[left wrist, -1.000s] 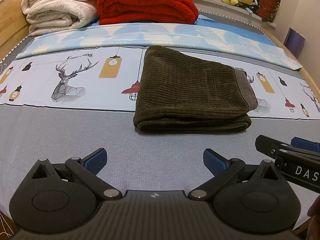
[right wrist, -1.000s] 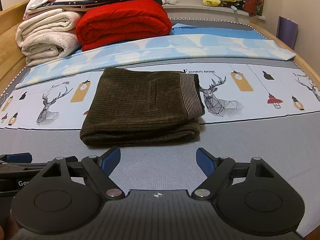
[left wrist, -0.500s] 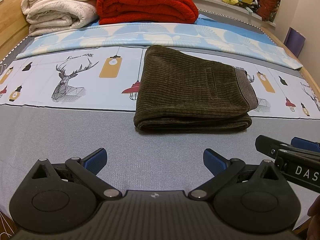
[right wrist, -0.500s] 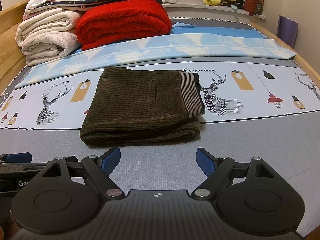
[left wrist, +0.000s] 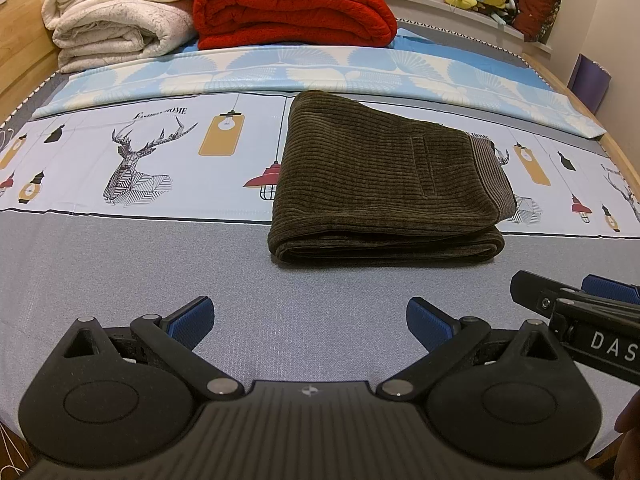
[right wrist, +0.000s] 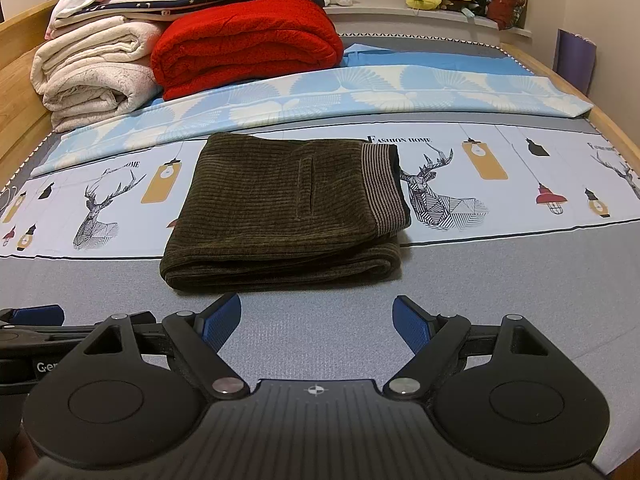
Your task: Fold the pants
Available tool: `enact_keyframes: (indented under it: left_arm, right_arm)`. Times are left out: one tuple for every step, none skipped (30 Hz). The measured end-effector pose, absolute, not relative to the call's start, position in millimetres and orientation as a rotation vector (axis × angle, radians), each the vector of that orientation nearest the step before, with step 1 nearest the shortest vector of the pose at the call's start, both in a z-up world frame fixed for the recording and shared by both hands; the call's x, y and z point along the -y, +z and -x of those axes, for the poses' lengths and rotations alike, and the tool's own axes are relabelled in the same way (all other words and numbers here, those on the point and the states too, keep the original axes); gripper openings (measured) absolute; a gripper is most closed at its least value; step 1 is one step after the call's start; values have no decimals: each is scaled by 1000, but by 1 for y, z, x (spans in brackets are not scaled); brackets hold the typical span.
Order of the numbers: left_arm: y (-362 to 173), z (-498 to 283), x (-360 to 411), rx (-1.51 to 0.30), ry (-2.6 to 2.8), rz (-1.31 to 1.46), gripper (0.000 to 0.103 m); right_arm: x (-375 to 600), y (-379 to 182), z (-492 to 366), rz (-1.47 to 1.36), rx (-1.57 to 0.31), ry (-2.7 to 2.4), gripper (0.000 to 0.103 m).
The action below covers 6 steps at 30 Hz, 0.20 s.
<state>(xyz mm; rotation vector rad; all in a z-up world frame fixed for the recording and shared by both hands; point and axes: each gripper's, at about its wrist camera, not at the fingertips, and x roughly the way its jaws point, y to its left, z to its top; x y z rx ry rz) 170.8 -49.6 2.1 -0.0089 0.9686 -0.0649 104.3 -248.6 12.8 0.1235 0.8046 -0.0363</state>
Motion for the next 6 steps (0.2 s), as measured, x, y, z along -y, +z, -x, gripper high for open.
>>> enact_keyframes:
  left_arm:
    - [2, -171, 50, -968, -65, 9, 102]
    - [2, -171, 50, -968, -65, 8, 102]
    - [2, -171, 50, -967, -66, 7, 102]
    - [2, -170, 50, -967, -66, 6, 102]
    - [2, -170, 50, -967, -66, 5, 102]
    - [2, -170, 49, -967, -67, 3, 102]
  right_arm:
    - [248, 12, -104, -124, -805, -37, 84]
    - [248, 12, -104, -124, -805, -37, 84]
    - [248, 12, -104, -125, -805, -37, 84]
    - [248, 12, -104, -124, -805, -37, 84]
    - [248, 12, -104, -124, -805, -37, 84]
    - [248, 12, -104, -124, -805, -37, 84]
